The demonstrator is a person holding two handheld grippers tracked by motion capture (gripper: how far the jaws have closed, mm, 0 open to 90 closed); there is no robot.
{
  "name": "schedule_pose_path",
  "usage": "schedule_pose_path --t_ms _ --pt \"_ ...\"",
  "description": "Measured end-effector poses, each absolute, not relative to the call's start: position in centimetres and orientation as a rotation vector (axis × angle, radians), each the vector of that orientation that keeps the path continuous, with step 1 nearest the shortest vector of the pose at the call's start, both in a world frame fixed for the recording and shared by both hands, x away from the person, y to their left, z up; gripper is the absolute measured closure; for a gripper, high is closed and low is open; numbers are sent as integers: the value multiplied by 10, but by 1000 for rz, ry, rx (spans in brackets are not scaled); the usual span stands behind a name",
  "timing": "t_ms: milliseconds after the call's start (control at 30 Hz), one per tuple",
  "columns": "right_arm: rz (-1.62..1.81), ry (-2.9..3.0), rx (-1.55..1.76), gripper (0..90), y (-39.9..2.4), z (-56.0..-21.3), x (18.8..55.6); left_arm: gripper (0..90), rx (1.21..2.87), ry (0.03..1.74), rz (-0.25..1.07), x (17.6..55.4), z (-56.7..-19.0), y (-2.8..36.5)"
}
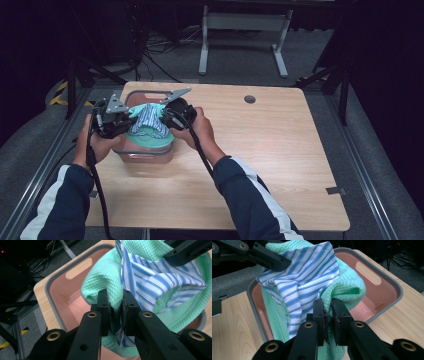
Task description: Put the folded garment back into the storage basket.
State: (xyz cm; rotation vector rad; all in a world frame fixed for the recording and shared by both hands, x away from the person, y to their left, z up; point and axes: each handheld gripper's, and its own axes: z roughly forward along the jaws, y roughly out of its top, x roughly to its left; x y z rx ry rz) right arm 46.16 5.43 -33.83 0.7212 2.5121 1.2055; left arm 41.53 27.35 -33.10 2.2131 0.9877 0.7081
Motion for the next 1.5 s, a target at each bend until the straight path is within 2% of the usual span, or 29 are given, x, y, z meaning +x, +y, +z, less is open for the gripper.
schedule_pose_path --t_ms 533,1300,1500 --pt "1154 2560 734 819 81 -360 471 796 2243 1045 707 428 -354 284" --pt "1057 2626 742 811 87 -390 481 788 2326 1048 659 439 -381 284" --pt "1019 2650 736 798 85 -393 481 759 2356 1049 649 439 -381 282"
